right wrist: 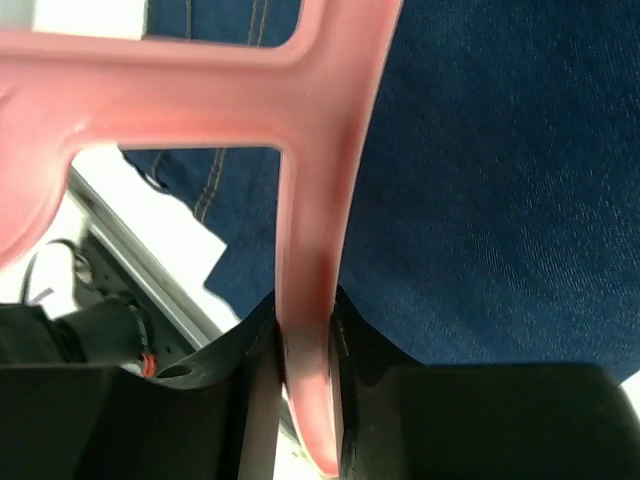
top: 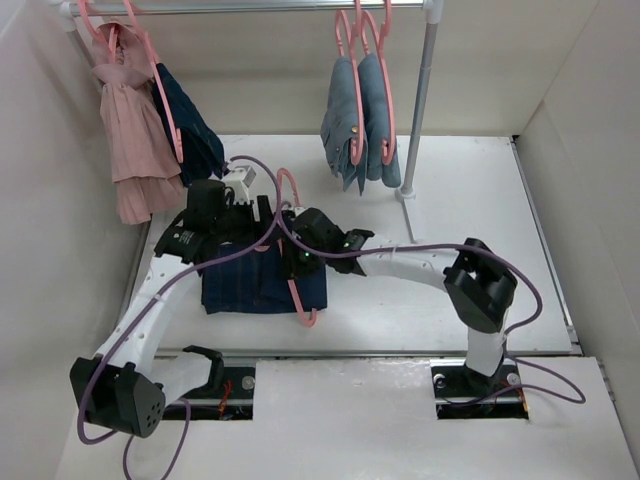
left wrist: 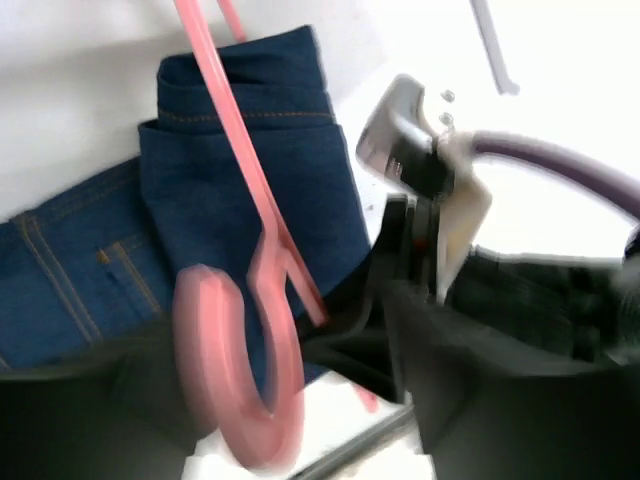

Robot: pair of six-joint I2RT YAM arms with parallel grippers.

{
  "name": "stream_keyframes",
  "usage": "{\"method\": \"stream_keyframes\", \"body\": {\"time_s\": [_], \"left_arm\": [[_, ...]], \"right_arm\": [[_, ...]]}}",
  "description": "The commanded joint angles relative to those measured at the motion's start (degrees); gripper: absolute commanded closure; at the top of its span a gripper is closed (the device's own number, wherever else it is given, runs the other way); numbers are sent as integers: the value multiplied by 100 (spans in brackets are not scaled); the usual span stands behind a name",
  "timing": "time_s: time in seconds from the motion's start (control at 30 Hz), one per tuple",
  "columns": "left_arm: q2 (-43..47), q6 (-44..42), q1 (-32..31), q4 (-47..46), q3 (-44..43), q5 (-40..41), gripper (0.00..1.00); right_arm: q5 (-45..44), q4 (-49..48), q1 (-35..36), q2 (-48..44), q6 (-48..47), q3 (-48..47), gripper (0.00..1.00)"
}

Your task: Place the trousers on the hanger

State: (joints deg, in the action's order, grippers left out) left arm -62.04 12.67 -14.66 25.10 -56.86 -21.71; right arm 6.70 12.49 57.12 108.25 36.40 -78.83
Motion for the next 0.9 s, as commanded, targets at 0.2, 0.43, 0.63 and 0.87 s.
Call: {"method": "stream_keyframes", "body": {"time_s": [0.2, 0.43, 0.63, 0.87], "left_arm": [[623, -791, 691, -655, 218, -287, 5], [-886, -774, 578, -339, 263, -1230, 52], [-1512, -986, 998, -278, 210, -1290, 38], [-829, -933, 1889, -692, 115, -3813, 0]], "right_arm": [[2291, -2189, -817, -989, 395, 1669, 100], [3347, -3384, -1151, -1121, 702, 2038, 100], [3452, -3586, -1317, -1455, 702, 2256, 100], [3347, -3640, -1432, -1377, 763, 2416, 100]]}}
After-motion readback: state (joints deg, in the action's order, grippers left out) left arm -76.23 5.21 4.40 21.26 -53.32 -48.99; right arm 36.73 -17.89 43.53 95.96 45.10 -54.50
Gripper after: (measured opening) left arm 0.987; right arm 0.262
